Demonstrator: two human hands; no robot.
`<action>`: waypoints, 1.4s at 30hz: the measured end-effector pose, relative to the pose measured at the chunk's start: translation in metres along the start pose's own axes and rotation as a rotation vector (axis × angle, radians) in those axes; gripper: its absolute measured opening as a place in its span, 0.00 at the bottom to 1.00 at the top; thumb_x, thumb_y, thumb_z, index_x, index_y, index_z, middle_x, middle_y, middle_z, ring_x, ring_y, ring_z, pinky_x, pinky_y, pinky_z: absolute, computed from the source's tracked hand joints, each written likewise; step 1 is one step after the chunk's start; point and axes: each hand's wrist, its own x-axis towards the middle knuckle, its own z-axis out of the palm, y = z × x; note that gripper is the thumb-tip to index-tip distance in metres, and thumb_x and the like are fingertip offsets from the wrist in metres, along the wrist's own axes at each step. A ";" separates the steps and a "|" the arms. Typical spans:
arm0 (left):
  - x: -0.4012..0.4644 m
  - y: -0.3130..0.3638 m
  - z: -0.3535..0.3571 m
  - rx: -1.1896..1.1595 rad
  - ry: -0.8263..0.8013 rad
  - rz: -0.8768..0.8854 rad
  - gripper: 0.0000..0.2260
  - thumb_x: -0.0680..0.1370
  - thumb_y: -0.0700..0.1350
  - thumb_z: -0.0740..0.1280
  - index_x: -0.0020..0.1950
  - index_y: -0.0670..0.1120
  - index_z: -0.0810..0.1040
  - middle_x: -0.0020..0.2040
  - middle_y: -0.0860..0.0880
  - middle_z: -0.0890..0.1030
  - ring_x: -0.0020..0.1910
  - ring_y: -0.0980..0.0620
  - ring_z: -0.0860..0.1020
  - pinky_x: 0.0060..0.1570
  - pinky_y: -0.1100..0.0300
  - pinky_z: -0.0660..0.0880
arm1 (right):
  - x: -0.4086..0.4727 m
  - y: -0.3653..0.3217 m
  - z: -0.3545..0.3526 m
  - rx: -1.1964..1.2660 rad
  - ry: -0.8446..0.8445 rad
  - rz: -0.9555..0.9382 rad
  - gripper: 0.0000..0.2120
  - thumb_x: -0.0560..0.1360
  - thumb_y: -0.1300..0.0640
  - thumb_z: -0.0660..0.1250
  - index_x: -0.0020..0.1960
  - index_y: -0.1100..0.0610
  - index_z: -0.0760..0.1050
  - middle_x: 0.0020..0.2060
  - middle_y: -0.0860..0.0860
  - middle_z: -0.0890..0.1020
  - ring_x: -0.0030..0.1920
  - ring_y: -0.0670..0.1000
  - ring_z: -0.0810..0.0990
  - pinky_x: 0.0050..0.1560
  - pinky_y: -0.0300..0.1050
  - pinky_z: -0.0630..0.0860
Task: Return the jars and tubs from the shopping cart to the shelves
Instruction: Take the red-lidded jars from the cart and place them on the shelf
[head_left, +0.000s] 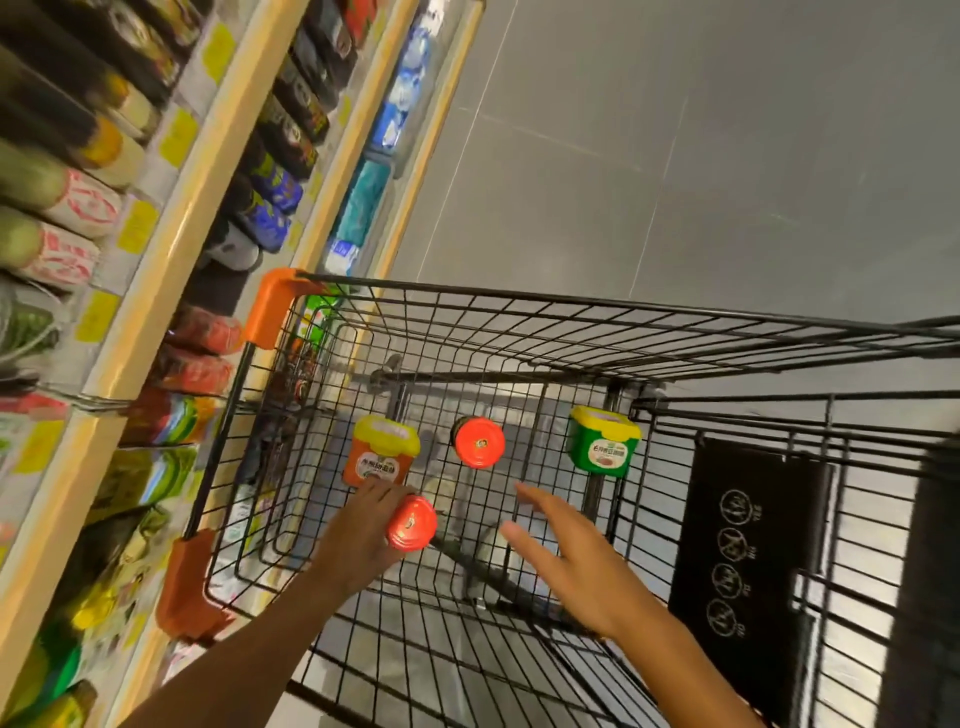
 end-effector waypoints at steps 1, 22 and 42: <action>0.000 0.003 -0.003 -0.060 0.016 -0.021 0.35 0.61 0.51 0.83 0.66 0.52 0.75 0.59 0.53 0.78 0.59 0.53 0.75 0.53 0.57 0.78 | 0.000 -0.001 -0.001 0.010 0.003 -0.004 0.33 0.75 0.26 0.55 0.76 0.36 0.59 0.74 0.38 0.66 0.75 0.40 0.62 0.75 0.49 0.64; -0.006 0.056 -0.120 -0.715 0.395 -0.366 0.32 0.61 0.45 0.84 0.59 0.61 0.73 0.54 0.63 0.77 0.53 0.68 0.78 0.50 0.68 0.75 | 0.116 -0.004 0.030 -0.049 0.131 -0.108 0.44 0.70 0.56 0.79 0.78 0.51 0.58 0.71 0.48 0.67 0.71 0.48 0.68 0.72 0.48 0.69; -0.020 0.088 -0.156 -0.645 0.413 -0.359 0.32 0.60 0.45 0.84 0.58 0.59 0.74 0.54 0.59 0.80 0.54 0.64 0.79 0.53 0.65 0.77 | 0.082 -0.019 -0.005 0.258 0.420 -0.113 0.32 0.62 0.47 0.84 0.61 0.45 0.72 0.51 0.40 0.80 0.51 0.37 0.80 0.49 0.31 0.76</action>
